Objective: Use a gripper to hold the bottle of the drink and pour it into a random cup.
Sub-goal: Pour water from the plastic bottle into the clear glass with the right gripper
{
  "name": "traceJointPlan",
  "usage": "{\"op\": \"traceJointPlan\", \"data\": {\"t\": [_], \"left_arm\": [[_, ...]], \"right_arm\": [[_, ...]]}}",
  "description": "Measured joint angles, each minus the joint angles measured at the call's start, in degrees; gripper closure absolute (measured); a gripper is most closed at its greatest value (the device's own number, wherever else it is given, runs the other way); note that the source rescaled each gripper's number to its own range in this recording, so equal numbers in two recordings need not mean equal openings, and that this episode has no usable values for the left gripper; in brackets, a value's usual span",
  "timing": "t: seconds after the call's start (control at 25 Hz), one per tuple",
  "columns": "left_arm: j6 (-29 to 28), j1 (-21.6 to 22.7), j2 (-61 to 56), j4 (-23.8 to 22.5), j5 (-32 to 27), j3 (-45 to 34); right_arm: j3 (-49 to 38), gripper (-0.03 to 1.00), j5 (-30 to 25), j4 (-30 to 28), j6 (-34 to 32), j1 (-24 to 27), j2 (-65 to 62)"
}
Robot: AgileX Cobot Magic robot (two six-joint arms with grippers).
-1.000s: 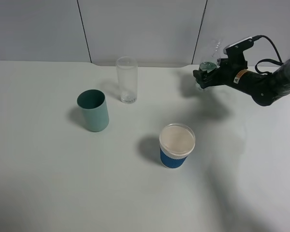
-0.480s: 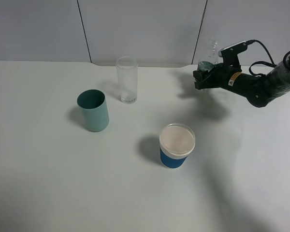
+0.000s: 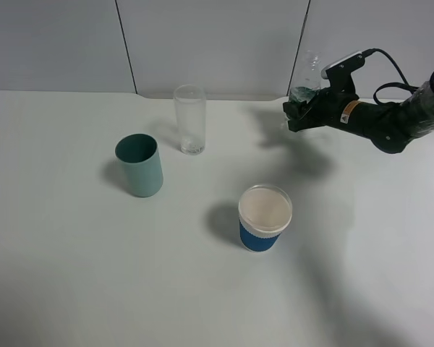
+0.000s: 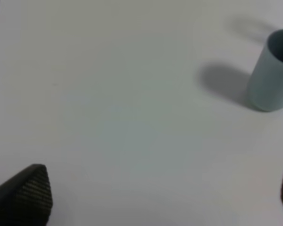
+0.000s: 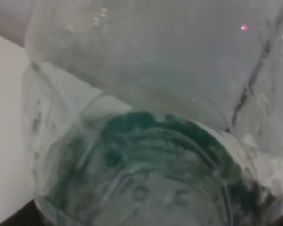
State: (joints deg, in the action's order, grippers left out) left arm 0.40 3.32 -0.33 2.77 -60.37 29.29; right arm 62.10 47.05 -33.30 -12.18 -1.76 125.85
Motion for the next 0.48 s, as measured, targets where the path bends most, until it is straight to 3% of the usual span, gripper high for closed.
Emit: {"op": "traceJointPlan", "data": {"t": [0.2, 0.48], "left_arm": [[0.0, 0.0, 0.0, 0.0, 0.0, 0.0], [0.0, 0.0, 0.0, 0.0, 0.0, 0.0]], "right_arm": [[-4.1, 0.97, -0.6, -0.8, -1.7, -0.4, -3.0], [-8.9, 0.97, -6.9, -1.2, -6.8, -0.8, -11.6]]}}
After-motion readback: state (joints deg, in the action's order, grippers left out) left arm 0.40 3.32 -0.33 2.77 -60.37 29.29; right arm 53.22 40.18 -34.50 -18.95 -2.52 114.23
